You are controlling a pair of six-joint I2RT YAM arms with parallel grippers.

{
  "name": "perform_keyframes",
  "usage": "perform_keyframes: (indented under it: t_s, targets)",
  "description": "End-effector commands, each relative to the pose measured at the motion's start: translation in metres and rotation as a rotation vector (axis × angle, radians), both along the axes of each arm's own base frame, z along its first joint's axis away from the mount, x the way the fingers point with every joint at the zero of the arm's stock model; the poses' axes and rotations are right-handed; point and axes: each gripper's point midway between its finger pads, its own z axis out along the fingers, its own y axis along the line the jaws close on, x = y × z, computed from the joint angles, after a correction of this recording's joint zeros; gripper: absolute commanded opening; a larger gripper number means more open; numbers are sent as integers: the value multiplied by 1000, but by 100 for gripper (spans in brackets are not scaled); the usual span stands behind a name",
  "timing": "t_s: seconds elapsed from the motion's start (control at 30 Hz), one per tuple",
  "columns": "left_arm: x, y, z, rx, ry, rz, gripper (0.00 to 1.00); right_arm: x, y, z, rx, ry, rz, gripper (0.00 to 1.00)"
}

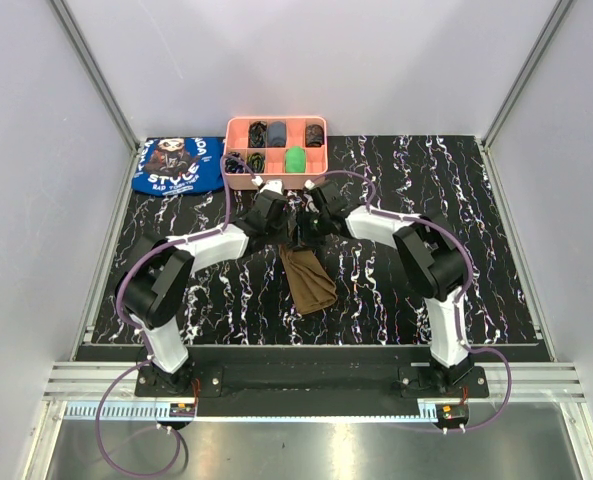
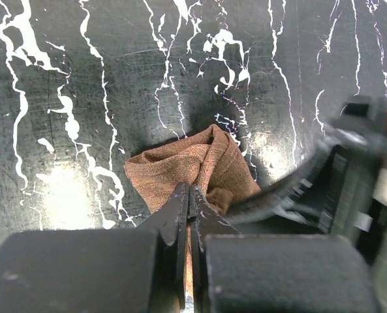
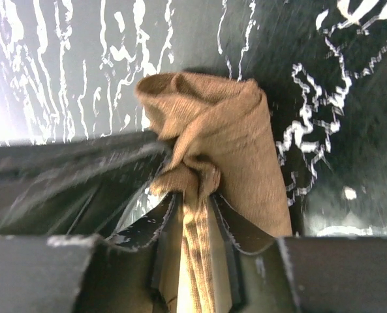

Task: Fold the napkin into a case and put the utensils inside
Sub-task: Grasp the top corner of the smaller rectangle folded napkin from the folded napkin.

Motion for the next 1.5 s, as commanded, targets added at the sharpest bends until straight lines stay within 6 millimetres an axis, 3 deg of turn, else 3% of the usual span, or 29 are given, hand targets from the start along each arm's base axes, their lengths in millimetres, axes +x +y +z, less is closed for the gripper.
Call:
perform_keyframes:
  t_s: [0.0, 0.33, 0.6, 0.67, 0.8, 0.97, 1.1, 1.23, 1.3, 1.37, 1.47]
  targets:
    - [5, -5, 16, -58, -18, -2, 0, 10, -6, 48, 43, -149, 15, 31]
    - [4, -9, 19, -75, -13, -12, 0, 16, 0, 40, 46, -164, 46, 34]
    - [2, -13, 22, -99, -15, -26, 0, 22, 7, 21, 44, -152, 66, 32]
    - [2, -13, 22, -101, -14, -31, 0, 24, 9, 21, 47, -155, 67, 28]
    - [0, -12, 25, -101, -21, -36, 0, 30, 7, 26, 43, -171, 37, 1]
    - [-7, -12, 33, -120, -5, -46, 0, 33, 0, 23, 66, -95, -58, 0]
    - [-16, -19, 27, -169, 60, -51, 0, 32, 10, 26, 177, -4, -96, 0]
    - [-19, -16, 7, -160, 114, -16, 0, 48, 32, 47, 360, 32, -134, 0]
    - [-19, -14, -4, -143, 133, -3, 0, 58, 36, 40, 392, 56, -135, 0]
    - [-13, -10, -9, -141, 132, 9, 0, 54, 41, 21, 400, 128, -101, 0]
    - [-7, -2, -19, -137, 152, 33, 0, 54, 42, 28, 433, 108, -95, 3]
